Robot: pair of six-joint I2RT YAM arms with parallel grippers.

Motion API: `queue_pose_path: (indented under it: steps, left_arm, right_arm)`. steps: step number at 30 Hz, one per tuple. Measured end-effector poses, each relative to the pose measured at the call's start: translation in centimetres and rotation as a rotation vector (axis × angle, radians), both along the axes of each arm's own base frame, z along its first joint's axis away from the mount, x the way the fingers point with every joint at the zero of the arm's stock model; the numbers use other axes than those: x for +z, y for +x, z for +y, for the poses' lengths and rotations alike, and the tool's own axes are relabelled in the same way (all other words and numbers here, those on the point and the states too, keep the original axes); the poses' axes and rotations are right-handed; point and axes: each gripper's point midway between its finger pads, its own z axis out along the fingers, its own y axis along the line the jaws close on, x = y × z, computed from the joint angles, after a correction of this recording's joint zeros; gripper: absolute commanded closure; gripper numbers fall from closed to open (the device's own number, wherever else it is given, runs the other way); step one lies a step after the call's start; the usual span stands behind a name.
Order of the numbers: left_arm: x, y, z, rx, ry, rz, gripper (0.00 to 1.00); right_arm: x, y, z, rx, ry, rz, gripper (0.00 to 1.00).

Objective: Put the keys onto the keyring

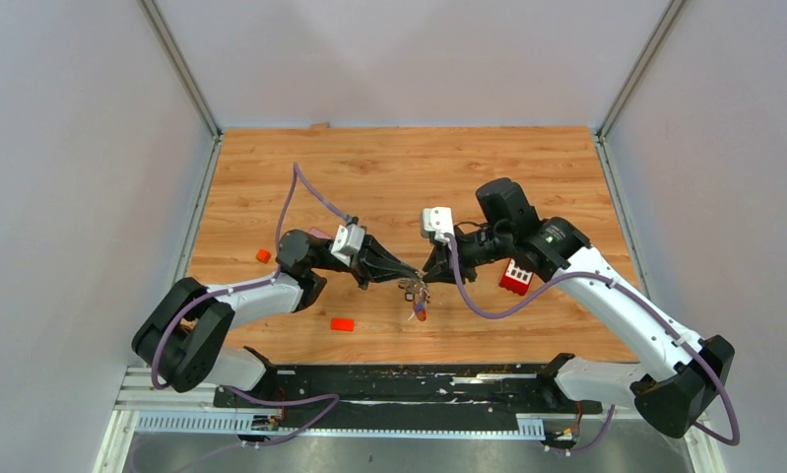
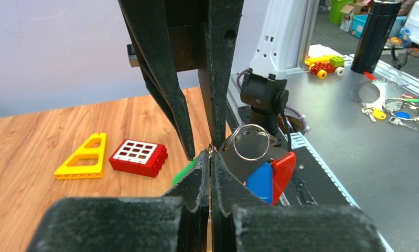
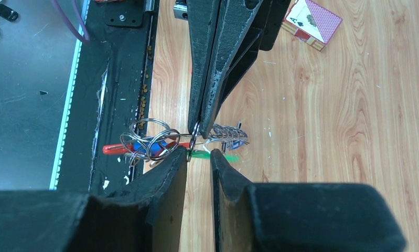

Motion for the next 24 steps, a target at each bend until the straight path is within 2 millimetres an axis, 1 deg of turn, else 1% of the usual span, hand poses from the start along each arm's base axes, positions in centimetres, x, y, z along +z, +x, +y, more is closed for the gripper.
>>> queue_pose_path:
  steps: [8,12,18,24]
  left_arm:
    - [0.16,0.31,-0.08,0.018,-0.007,0.013,1.00]
    - [0.14,0.44,-0.09,0.028,-0.009,0.019,1.00]
    - [-0.12,0.56,-0.09,0.036,-0.007,0.029,1.00]
    - [-0.33,0.66,-0.14,0.038,-0.004,0.034,1.00]
  right_arm:
    - [-0.62,0.24,0.24,-0.008,-0.007,0.023,0.82]
    - [-0.58,0.29,0.31,-0.012,-0.004,0.026,0.87]
    - [-0.64,0.25,0.28,-0.018,-0.006,0.037,1.00]
    - [-0.89,0.33,0.20,-0.025,-0.014,0.037,1.00]
